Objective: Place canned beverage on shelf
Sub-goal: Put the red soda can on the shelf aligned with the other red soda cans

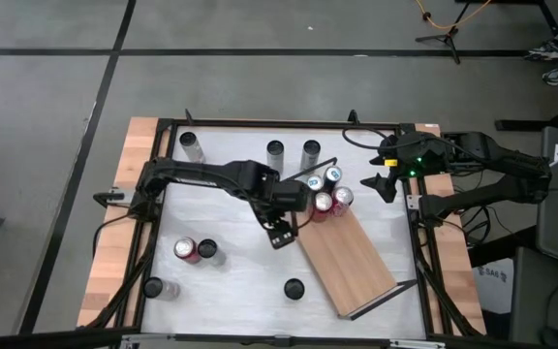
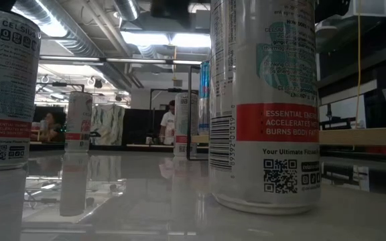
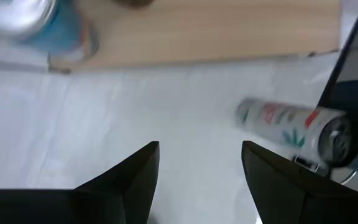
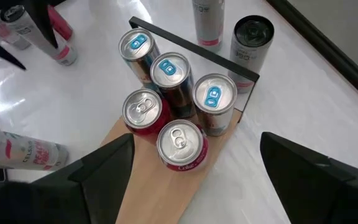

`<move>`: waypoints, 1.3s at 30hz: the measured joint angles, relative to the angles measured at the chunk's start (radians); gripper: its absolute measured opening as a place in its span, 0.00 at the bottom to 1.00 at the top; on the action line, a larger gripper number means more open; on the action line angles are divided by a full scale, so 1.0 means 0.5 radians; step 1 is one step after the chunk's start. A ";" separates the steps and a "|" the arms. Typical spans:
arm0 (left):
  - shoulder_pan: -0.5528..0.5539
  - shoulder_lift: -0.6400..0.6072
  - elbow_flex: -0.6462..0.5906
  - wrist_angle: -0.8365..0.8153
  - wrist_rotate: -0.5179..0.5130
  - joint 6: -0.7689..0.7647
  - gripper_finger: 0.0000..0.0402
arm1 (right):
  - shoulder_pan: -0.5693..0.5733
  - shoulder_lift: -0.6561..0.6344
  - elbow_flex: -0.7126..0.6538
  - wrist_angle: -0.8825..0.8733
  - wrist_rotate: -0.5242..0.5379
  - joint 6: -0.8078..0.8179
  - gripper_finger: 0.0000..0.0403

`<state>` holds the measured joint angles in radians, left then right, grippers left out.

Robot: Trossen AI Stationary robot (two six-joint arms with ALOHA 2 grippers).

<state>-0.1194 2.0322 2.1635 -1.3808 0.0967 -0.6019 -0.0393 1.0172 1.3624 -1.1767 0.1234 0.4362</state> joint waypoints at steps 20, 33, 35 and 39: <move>-0.019 0.003 0.000 -0.390 0.154 -0.238 0.83 | 0.000 0.000 0.000 -0.001 0.001 -0.001 0.84; -0.058 -0.190 -0.002 -0.381 0.149 -0.484 0.91 | 0.000 -0.001 0.000 -0.001 0.000 -0.002 0.84; -0.072 -0.269 -0.002 -0.380 0.009 -0.609 0.90 | 0.000 -0.001 0.000 -0.001 0.000 -0.002 0.84; -0.116 -0.428 -0.002 -0.381 -0.248 -0.850 0.90 | 0.000 -0.001 0.000 -0.001 0.000 -0.002 0.84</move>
<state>-0.1775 1.8184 2.1628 -1.5711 -0.0272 -1.0267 -0.0391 1.0168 1.3624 -1.1774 0.1234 0.4355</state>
